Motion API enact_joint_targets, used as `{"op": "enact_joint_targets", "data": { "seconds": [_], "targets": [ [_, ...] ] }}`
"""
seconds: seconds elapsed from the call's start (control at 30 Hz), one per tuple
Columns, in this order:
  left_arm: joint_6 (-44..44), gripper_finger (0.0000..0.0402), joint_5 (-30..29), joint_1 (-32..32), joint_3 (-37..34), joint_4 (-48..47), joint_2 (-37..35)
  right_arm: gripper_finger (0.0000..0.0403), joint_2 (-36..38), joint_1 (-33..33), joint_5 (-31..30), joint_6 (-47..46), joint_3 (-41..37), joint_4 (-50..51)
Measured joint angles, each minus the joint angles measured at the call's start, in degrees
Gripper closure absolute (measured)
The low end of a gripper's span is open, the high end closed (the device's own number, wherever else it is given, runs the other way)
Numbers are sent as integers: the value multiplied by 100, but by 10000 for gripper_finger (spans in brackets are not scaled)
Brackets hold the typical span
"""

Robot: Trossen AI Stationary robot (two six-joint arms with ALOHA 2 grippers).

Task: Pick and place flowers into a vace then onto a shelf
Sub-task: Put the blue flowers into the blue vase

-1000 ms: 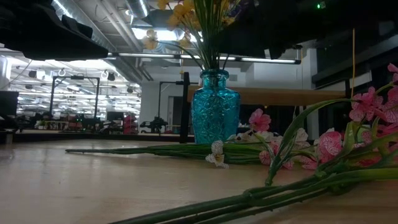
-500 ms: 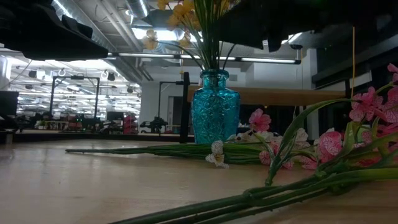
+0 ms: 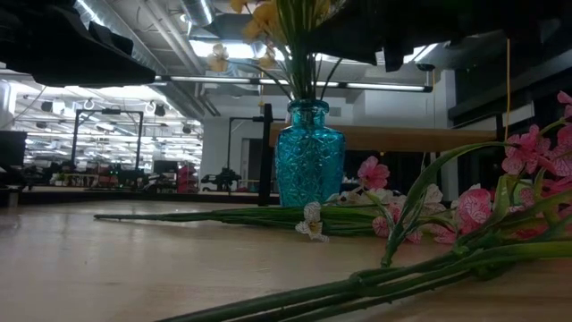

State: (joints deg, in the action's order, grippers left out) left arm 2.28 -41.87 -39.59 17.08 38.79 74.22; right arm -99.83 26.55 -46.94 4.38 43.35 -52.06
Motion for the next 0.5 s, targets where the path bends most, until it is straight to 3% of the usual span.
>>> {"op": "enact_joint_targets", "data": {
  "seconds": [0.1, 0.5],
  "targets": [
    [0, 396, -1, -1, 0, 0, 0, 394, 0, 0, -3, -79, 0, 60],
    [0, 395, 0, 0, 0, 0, 0, 396, 1, -130, 42, -554, 12, 366]
  ]
}}
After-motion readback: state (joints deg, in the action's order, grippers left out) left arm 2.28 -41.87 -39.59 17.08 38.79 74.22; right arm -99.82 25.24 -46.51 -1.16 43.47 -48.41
